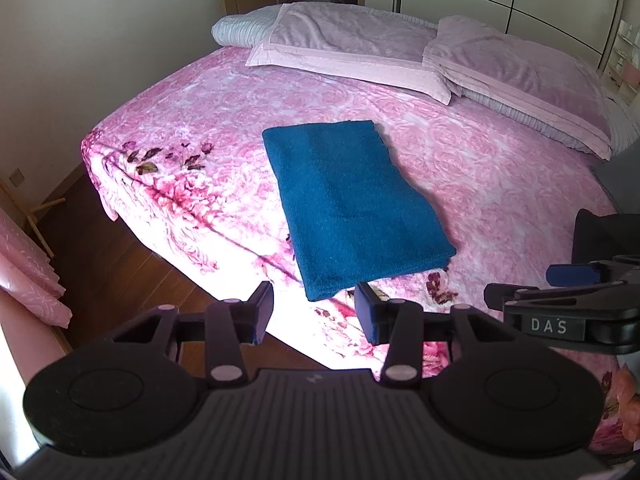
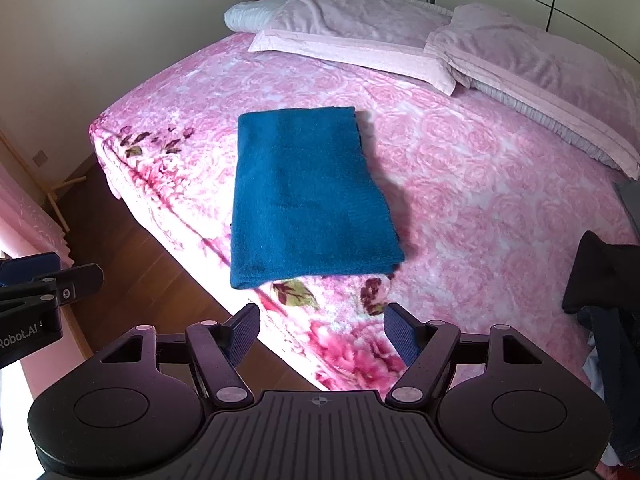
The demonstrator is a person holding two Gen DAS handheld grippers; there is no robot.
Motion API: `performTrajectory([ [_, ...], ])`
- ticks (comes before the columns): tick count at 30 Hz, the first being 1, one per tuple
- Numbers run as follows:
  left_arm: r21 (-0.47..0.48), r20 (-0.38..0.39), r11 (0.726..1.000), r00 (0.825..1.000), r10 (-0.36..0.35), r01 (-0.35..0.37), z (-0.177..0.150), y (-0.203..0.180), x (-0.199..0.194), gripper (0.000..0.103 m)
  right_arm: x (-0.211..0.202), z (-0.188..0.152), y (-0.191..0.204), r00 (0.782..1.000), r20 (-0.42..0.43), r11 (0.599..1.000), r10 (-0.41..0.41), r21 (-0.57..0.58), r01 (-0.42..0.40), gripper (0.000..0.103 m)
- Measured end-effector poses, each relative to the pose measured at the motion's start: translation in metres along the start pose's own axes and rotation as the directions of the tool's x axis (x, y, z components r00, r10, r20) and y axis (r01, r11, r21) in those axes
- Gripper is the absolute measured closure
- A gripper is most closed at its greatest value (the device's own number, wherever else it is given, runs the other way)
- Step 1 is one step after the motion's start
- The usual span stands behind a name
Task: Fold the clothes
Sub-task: 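Release the sweater and lift both grippers back above the strip, then grasp the end of the folded sweater strip with both grippers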
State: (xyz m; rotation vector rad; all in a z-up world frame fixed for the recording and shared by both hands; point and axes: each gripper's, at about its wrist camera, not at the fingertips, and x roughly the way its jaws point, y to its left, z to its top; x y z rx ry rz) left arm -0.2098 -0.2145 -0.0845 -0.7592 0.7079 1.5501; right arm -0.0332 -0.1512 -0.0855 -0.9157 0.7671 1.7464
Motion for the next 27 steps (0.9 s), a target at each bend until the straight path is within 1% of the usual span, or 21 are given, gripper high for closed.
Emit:
performTrajectory([
  [4, -0.026, -0.004, 0.999, 1.000, -0.023, 0.023, 0.001, 0.006, 0.011, 0.063, 0.008, 0.002, -0.001, 1.000, -0.012, 1.000, 0.007, -0.002, -0.007, 0.031],
  [7, -0.072, -0.004, 0.995, 0.998, -0.070, 0.069, -0.001, 0.016, 0.026, 0.063, 0.018, 0.005, -0.007, 1.000, -0.016, 1.000, 0.026, -0.001, -0.027, 0.031],
  [10, -0.124, -0.010, 0.986, 0.993, -0.117, 0.114, -0.003, 0.027, 0.046, 0.063, 0.033, 0.010, -0.027, 0.996, -0.006, 0.996, 0.085, 0.026, -0.085, 0.031],
  [14, -0.165, -0.029, 0.977, 0.989, -0.142, 0.135, -0.001, 0.042, 0.084, 0.063, 0.062, 0.020, -0.072, 0.982, 0.003, 0.977, 0.187, 0.102, -0.187, 0.032],
  [17, -0.190, -0.060, 0.968, 0.983, -0.175, 0.161, 0.006, 0.048, 0.124, 0.063, 0.093, 0.033, -0.105, 0.969, -0.015, 0.960, 0.246, 0.144, -0.242, 0.032],
  [23, -0.222, -0.136, 0.952, 0.961, -0.242, 0.209, 0.022, 0.053, 0.226, 0.063, 0.179, 0.068, -0.155, 0.941, -0.089, 0.932, 0.325, 0.199, -0.303, 0.032],
  [27, -0.301, -0.158, 0.925, 0.944, -0.290, 0.234, 0.026, 0.068, 0.294, 0.063, 0.243, 0.091, -0.180, 0.921, -0.144, 0.918, 0.362, 0.229, -0.325, 0.032],
])
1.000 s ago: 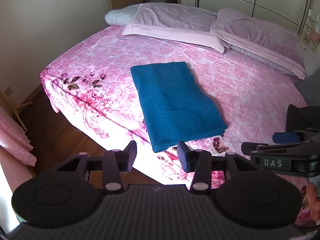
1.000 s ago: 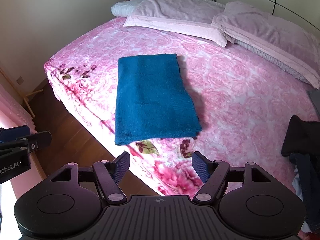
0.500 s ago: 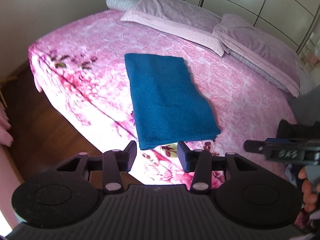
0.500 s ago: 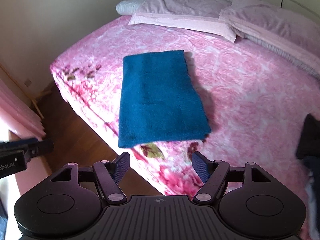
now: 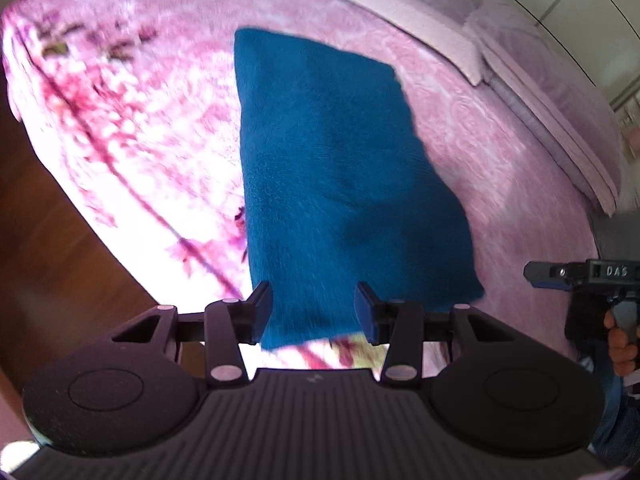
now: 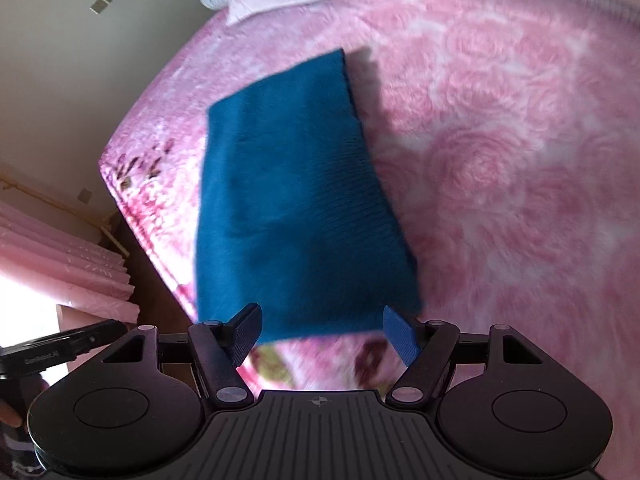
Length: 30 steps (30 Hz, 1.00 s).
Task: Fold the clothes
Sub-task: 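Grasp the end of the folded sweater strip with both grippers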
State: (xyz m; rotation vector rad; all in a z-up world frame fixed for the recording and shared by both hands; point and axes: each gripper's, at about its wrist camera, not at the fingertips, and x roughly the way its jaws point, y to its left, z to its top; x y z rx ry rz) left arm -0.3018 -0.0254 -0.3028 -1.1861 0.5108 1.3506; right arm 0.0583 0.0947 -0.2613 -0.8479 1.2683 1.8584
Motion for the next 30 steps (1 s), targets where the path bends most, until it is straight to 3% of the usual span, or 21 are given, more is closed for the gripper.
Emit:
performTrajectory([
  [8, -0.120, -0.035, 0.992, 0.998, -0.043, 0.039, 0.014, 0.056, 0.075, 0.063, 0.072, 0.039, -0.067, 0.992, -0.063, 0.994, 0.113, 0.013, -0.113, 0.032],
  [13, -0.200, -0.024, 0.966, 0.985, -0.172, 0.164, 0.008, 0.074, 0.095, 0.064, 0.097, 0.046, -0.093, 0.976, -0.088, 0.980, 0.199, 0.040, -0.196, 0.032],
  [16, -0.237, -0.014, 0.942, 0.968, -0.249, 0.239, 0.003, 0.082, 0.102, 0.064, 0.111, 0.050, -0.104, 0.944, -0.133, 0.953, 0.302, 0.076, -0.294, 0.032],
  [20, -0.319, -0.007, 0.888, 0.936, -0.351, 0.330, -0.005, 0.100, 0.107, 0.065, 0.125, 0.054, -0.112, 0.892, -0.209, 0.916, 0.401, 0.103, -0.387, 0.035],
  [24, -0.341, -0.030, 0.869, 0.920, -0.390, 0.358, -0.012, 0.108, 0.113, 0.071, 0.135, 0.059, -0.128, 0.855, -0.251, 0.891, 0.453, 0.154, -0.427, 0.054],
  [30, -0.361, -0.036, 0.849, 0.904, -0.426, 0.385, -0.013, 0.113, 0.120, 0.077, 0.148, 0.064, -0.126, 0.817, -0.305, 0.872, 0.489, 0.140, -0.470, 0.056],
])
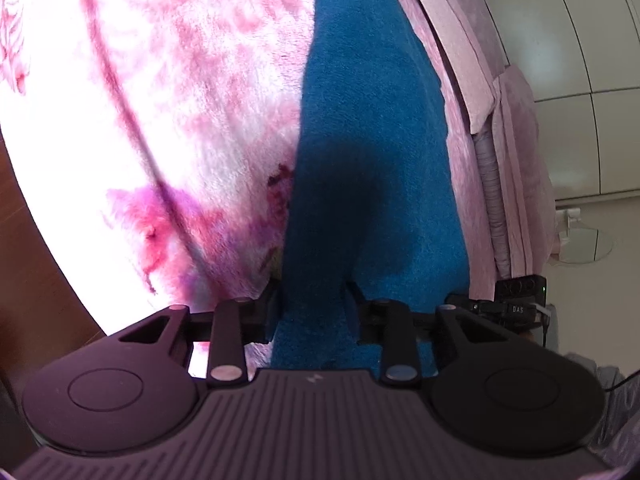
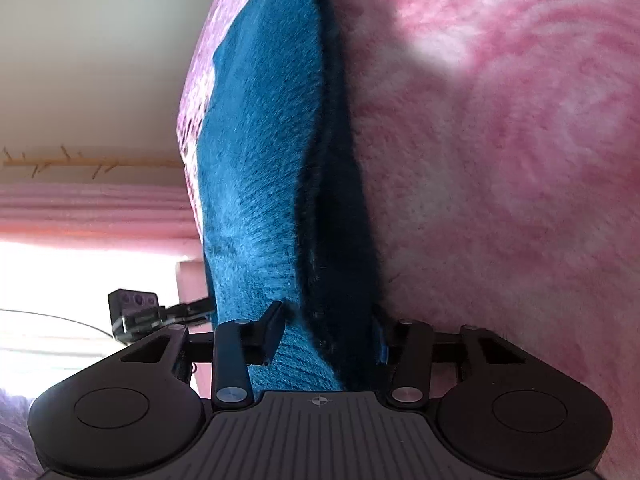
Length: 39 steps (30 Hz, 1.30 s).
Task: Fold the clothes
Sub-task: 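Grasp the end of the folded sweater strip with both grippers, then fold the held strip end over toward its other end with both grippers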
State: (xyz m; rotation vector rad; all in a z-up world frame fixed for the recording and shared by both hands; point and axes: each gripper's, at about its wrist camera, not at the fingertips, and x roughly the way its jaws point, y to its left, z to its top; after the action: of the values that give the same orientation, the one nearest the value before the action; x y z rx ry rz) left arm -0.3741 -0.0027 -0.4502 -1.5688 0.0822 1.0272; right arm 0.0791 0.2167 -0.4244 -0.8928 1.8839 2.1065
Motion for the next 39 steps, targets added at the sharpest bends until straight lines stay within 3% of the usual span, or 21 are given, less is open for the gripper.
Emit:
performTrajectory([
  [2, 0.000, -0.036, 1.000, 0.999, -0.028, 0.028, -0.004, 0.002, 0.004, 0.077, 0.002, -0.001, 0.002, 1.000, -0.010, 1.000, 0.003, -0.015, -0.003, 0.057],
  [5, 0.001, -0.046, 0.999, 0.998, -0.032, 0.032, -0.008, 0.005, 0.006, 0.087, 0.003, -0.007, -0.004, 0.999, -0.031, 1.000, 0.021, 0.022, -0.021, 0.074],
  [6, -0.008, -0.046, 0.999, 0.998, -0.032, 0.031, -0.007, 0.006, 0.007, 0.093, 0.002, -0.010, -0.007, 0.999, -0.025, 0.999, 0.027, 0.034, -0.026, 0.078],
  [8, 0.000, -0.041, 0.999, 0.998, -0.042, 0.042, -0.006, 0.003, 0.004, 0.095, 0.002, -0.010, -0.007, 0.999, -0.015, 0.998, 0.031, 0.047, -0.031, 0.082],
  [16, 0.036, 0.042, 0.988, 0.987, -0.152, 0.151, 0.000, -0.037, -0.040, 0.096, -0.034, -0.006, 0.018, 0.991, 0.063, 0.990, 0.114, 0.082, -0.119, 0.086],
  [18, 0.039, 0.086, 0.982, 0.978, -0.188, 0.186, 0.007, -0.051, -0.052, 0.096, -0.045, -0.004, 0.028, 0.985, 0.094, 0.983, 0.148, 0.097, -0.157, 0.087],
  [21, 0.026, 0.182, 0.966, 0.949, -0.257, 0.256, 0.025, -0.071, -0.070, 0.096, -0.060, 0.006, 0.046, 0.968, 0.150, 0.967, 0.200, 0.129, -0.219, 0.087],
  [25, 0.034, 0.271, 0.947, 0.910, -0.316, 0.318, 0.068, -0.095, -0.077, 0.096, -0.076, 0.037, 0.067, 0.938, 0.236, 0.943, 0.255, 0.154, -0.295, 0.087],
  [28, 0.023, 0.298, 0.940, 0.895, -0.331, 0.340, 0.113, -0.107, -0.069, 0.096, -0.081, 0.070, 0.081, 0.918, 0.297, 0.929, 0.262, 0.179, -0.323, 0.087],
  [31, -0.062, 0.303, 0.936, 0.900, -0.312, 0.346, 0.159, -0.104, -0.043, 0.095, -0.074, 0.113, 0.081, 0.914, 0.347, 0.905, 0.209, 0.284, -0.315, 0.087],
  [33, -0.183, 0.299, 0.927, 0.917, -0.265, 0.327, 0.189, -0.089, -0.016, 0.095, -0.065, 0.145, 0.074, 0.917, 0.364, 0.871, 0.161, 0.385, -0.306, 0.087],
  [37, -0.395, 0.259, 0.876, 0.949, -0.182, 0.276, 0.239, -0.051, 0.035, 0.093, -0.029, 0.210, 0.045, 0.946, 0.324, 0.790, 0.017, 0.576, -0.212, 0.087],
  [39, -0.449, 0.250, 0.848, 0.951, -0.182, 0.281, 0.256, -0.036, 0.048, 0.089, -0.007, 0.231, 0.026, 0.947, 0.320, 0.748, -0.027, 0.635, -0.193, 0.071],
])
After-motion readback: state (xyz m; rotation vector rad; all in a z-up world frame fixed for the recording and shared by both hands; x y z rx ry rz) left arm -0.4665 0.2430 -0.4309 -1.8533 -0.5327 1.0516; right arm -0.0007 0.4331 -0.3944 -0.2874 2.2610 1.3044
